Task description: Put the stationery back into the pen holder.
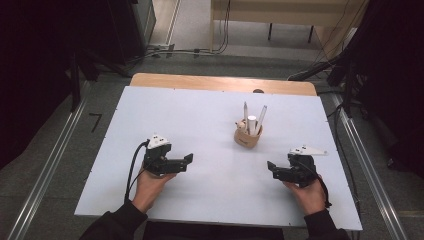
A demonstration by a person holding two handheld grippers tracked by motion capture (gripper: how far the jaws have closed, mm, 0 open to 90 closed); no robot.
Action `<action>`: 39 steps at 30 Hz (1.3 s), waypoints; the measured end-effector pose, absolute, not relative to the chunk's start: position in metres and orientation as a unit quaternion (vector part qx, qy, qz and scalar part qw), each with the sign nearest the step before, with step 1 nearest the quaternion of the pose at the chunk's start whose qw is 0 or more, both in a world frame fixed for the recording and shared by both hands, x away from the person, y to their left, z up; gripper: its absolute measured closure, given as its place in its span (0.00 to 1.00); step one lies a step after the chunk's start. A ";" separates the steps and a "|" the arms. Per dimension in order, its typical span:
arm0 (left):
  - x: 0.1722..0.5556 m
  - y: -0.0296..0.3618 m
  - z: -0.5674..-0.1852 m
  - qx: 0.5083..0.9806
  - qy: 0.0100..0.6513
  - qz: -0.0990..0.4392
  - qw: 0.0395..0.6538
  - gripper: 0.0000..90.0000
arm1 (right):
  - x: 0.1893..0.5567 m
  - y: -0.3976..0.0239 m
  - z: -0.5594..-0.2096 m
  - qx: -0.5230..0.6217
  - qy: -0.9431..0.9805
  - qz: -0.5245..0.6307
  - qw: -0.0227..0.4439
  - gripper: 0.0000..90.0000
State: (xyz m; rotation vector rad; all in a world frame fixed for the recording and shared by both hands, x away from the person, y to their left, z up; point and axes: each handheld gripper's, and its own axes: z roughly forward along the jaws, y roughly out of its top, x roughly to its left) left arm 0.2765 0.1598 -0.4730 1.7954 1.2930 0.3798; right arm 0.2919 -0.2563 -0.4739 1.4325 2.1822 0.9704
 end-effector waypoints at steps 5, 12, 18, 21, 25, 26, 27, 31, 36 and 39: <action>0.273 0.173 -0.475 0.714 0.530 0.157 0.429 0.10 | 0.289 -0.261 -0.475 0.509 0.770 0.338 0.182 0.17; 0.268 0.188 -0.480 0.706 0.547 0.161 0.420 0.10 | 0.286 -0.267 -0.474 0.512 0.767 0.338 0.185 0.17; 0.266 0.198 -0.483 0.701 0.557 0.168 0.412 0.10 | 0.283 -0.272 -0.476 0.512 0.769 0.323 0.206 0.17; 0.265 0.201 -0.484 0.696 0.564 0.170 0.410 0.10 | 0.282 -0.275 -0.477 0.515 0.767 0.321 0.208 0.18; 0.263 0.207 -0.486 0.695 0.568 0.173 0.404 0.10 | 0.281 -0.279 -0.476 0.518 0.764 0.322 0.210 0.18; 0.263 0.208 -0.486 0.694 0.569 0.174 0.404 0.10 | 0.281 -0.280 -0.476 0.519 0.764 0.322 0.210 0.18; 0.262 0.209 -0.486 0.693 0.570 0.177 0.404 0.10 | 0.280 -0.281 -0.476 0.520 0.763 0.323 0.209 0.18; 0.261 0.211 -0.485 0.690 0.572 0.186 0.404 0.10 | 0.279 -0.286 -0.477 0.525 0.760 0.321 0.210 0.18; 0.259 0.215 -0.486 0.688 0.573 0.195 0.401 0.10 | 0.277 -0.291 -0.477 0.531 0.757 0.319 0.211 0.18; 0.258 0.219 -0.487 0.687 0.576 0.195 0.398 0.10 | 0.276 -0.294 -0.477 0.533 0.755 0.318 0.211 0.18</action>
